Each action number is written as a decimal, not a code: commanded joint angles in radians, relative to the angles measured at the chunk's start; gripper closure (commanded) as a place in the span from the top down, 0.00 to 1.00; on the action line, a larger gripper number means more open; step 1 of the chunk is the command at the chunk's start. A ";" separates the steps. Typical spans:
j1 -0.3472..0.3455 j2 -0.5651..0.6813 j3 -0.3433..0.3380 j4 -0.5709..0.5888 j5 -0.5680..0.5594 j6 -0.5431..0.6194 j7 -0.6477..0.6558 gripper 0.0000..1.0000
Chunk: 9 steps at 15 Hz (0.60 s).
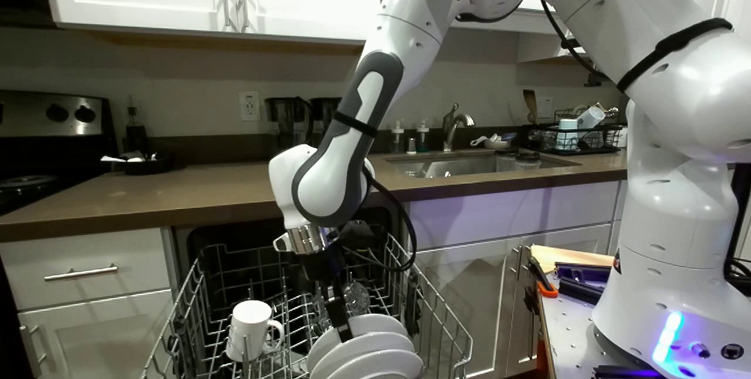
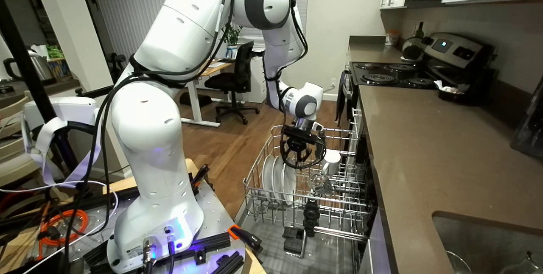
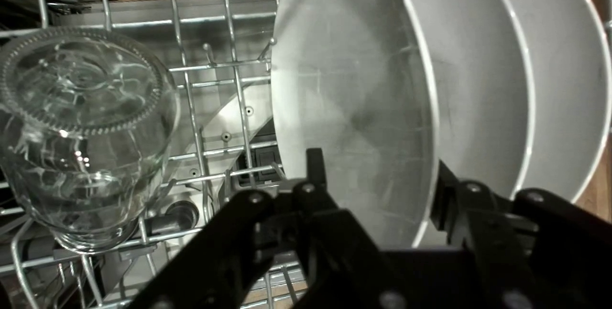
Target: Remove one plate from the dishwasher and put it on the right side of the countertop
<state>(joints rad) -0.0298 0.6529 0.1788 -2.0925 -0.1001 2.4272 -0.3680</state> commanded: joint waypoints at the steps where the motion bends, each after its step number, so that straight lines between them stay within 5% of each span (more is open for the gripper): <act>1: -0.015 -0.026 0.014 -0.001 0.034 -0.039 -0.035 0.40; 5: -0.028 -0.036 0.032 0.001 0.065 -0.074 -0.055 0.08; 9: -0.038 -0.052 0.042 0.013 0.110 -0.160 -0.075 0.03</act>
<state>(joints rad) -0.0355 0.6315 0.1961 -2.0837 -0.0477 2.3470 -0.3830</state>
